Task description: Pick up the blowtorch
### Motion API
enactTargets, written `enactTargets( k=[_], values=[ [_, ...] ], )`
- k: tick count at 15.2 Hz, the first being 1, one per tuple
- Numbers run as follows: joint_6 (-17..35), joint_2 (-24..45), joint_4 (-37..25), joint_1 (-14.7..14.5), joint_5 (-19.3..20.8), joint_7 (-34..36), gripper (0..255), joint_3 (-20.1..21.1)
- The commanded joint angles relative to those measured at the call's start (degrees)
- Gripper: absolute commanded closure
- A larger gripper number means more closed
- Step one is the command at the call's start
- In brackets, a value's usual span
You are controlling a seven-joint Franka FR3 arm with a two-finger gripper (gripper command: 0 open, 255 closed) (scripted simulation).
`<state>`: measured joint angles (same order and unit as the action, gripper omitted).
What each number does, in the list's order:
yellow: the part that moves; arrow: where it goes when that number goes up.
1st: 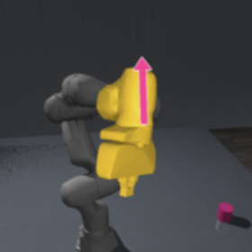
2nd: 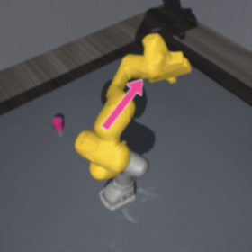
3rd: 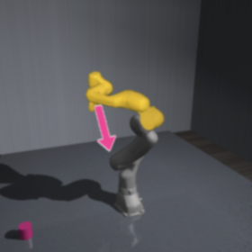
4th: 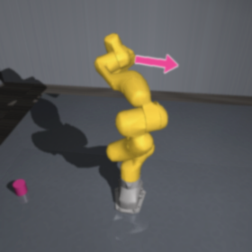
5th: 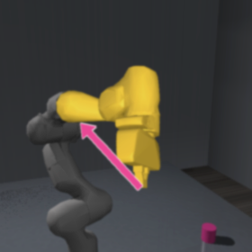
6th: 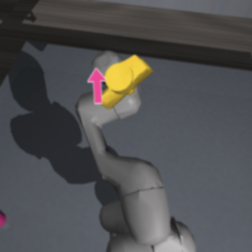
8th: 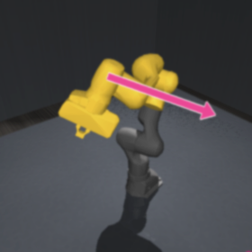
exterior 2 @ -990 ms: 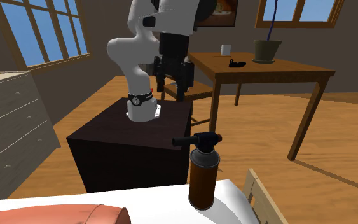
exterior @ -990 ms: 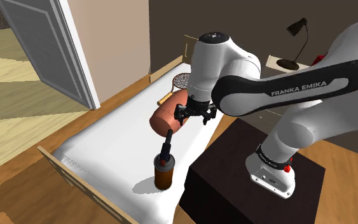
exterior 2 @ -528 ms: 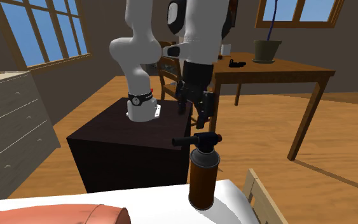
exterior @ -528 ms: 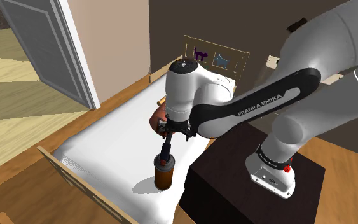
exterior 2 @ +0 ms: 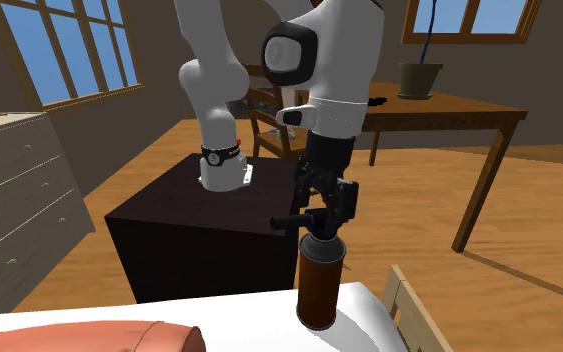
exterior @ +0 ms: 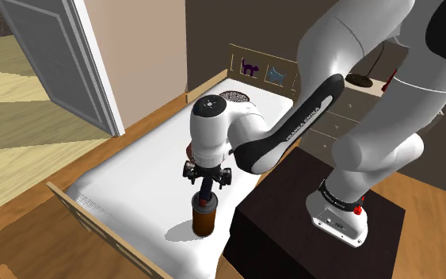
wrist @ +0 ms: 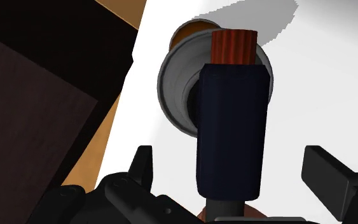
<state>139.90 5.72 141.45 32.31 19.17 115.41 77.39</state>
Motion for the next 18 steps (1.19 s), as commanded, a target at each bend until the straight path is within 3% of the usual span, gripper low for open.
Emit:
enactTargets(
  k=[1,2,4,5,14,18],
  values=[
    [0.61,3.94,-0.08,-4.37,6.62,4.79,0,-4.82],
    [0.9,5.17,-0.13,-6.32,8.57,6.22,0,-6.97],
    [1.05,5.87,-0.17,-7.26,9.68,7.03,0,-8.05],
    [0.98,6.03,-0.27,-7.49,9.88,7.21,255,-8.23],
    [1.05,5.88,-0.17,-7.26,9.69,7.04,255,-8.04],
    [0.22,-0.44,0.08,0.61,-0.23,-0.22,255,0.71]
  ],
)
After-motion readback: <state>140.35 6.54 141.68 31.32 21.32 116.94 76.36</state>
